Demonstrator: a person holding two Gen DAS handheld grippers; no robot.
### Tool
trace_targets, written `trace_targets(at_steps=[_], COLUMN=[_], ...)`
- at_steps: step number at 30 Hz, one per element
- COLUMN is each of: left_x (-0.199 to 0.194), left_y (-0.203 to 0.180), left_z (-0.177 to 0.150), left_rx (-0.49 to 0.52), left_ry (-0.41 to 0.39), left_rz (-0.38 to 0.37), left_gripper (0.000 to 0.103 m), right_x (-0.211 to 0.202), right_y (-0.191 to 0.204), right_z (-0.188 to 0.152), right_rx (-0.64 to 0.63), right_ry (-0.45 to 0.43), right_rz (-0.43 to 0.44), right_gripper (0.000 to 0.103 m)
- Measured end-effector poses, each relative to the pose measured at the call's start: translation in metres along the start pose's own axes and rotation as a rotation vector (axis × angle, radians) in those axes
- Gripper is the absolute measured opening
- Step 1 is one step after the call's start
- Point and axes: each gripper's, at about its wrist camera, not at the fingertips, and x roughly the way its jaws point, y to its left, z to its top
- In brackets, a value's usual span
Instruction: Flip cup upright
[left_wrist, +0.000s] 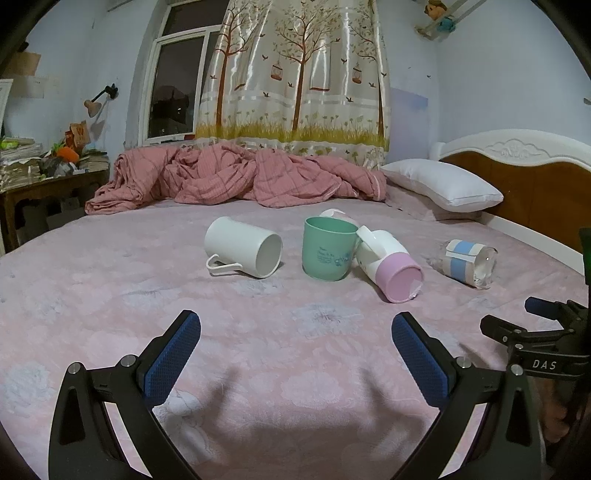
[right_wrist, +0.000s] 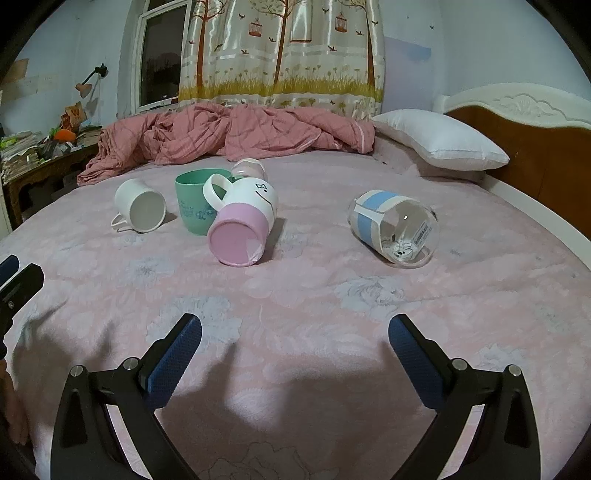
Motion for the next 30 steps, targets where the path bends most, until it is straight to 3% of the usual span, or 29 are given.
trace_targets(at_steps=[30], left_x=[0.0033], left_y=[0.0024], left_z=[-0.0009], left_rx=[-0.009], left_ry=[0.014], left_rz=[0.005], left_gripper=[0.103], right_x=[-0.0008], right_y=[0.0028], right_z=[-0.0003], right_rx=[-0.013], right_ry=[-0.013], right_rz=[-0.009], right_gripper=[0.103])
